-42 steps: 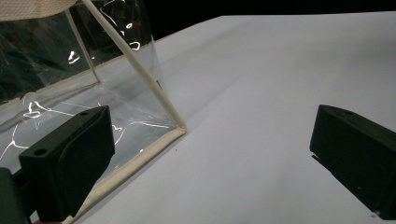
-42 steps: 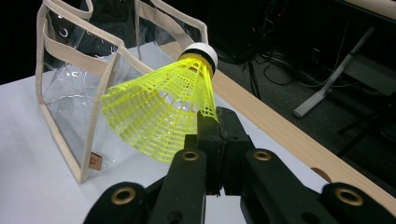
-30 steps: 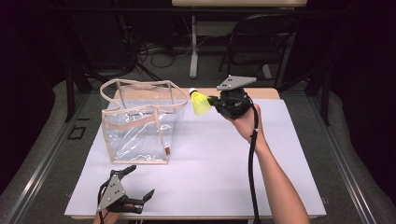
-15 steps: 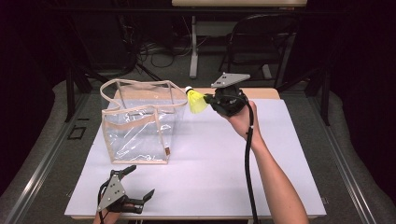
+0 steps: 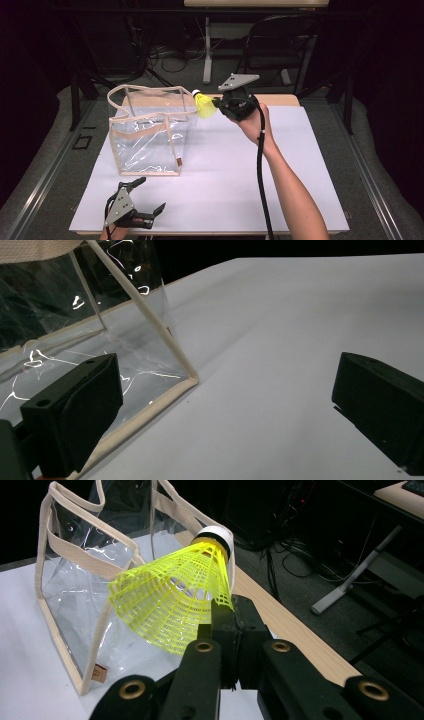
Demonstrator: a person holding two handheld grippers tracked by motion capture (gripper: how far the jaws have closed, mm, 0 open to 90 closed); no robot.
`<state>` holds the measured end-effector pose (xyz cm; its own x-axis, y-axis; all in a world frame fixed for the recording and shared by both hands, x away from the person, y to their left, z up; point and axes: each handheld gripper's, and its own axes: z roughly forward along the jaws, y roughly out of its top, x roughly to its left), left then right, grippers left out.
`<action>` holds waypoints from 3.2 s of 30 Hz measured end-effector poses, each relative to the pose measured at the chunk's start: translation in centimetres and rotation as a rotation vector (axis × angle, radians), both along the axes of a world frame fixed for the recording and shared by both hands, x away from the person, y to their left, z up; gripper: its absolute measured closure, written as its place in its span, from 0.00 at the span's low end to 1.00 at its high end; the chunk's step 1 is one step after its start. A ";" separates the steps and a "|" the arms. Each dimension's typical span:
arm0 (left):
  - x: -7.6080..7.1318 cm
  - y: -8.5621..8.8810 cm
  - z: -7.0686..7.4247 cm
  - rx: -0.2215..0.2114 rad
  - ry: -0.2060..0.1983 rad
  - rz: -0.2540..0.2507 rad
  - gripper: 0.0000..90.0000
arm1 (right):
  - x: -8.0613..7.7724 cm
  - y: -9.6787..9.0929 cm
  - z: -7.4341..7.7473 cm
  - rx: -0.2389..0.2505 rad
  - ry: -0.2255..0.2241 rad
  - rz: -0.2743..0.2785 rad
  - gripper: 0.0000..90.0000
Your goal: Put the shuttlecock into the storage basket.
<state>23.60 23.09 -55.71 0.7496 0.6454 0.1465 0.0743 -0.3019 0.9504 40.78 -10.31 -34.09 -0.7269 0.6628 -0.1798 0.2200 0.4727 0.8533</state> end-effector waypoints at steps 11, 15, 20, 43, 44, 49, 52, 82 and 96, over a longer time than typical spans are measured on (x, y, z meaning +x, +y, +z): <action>0.0 0.0 0.0 -0.003 0.000 -0.001 0.00 | 0.6 1.3 0.6 -0.015 -0.005 0.013 0.99; 0.0 0.0 0.0 -0.004 0.000 -0.001 0.00 | 0.9 1.7 0.9 -0.014 -0.005 0.013 0.99; 0.0 0.0 0.0 -0.003 -0.001 -0.003 0.00 | 1.0 2.1 1.3 -0.018 -0.010 0.014 0.99; -0.1 0.1 0.0 -0.005 -0.003 -0.001 0.00 | 2.3 3.8 1.8 -0.020 -0.005 0.011 0.99; -0.1 0.1 0.1 -0.003 -0.003 -0.001 0.00 | 2.4 3.9 1.7 -0.020 -0.005 0.012 0.99; -0.1 0.1 0.1 -0.007 -0.003 -0.001 0.00 | 2.6 4.3 1.6 -0.028 0.000 0.011 0.99; -0.1 0.1 0.1 -0.007 -0.004 -0.001 0.00 | 2.8 4.6 1.4 -0.030 0.001 0.010 0.99; -0.1 0.2 0.1 -0.013 -0.002 0.003 0.00 | 4.0 6.5 -0.1 -0.026 -0.008 -0.027 0.99; 0.0 0.3 0.0 -0.014 0.001 0.007 0.00 | 4.6 7.1 -0.6 -0.034 -0.011 -0.048 0.99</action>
<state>23.64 23.37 -55.67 0.7450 0.6528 0.1371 0.0770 -0.2884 0.9544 45.37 -3.26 -34.74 -0.6922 0.6902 -0.2109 0.2337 0.4909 0.8393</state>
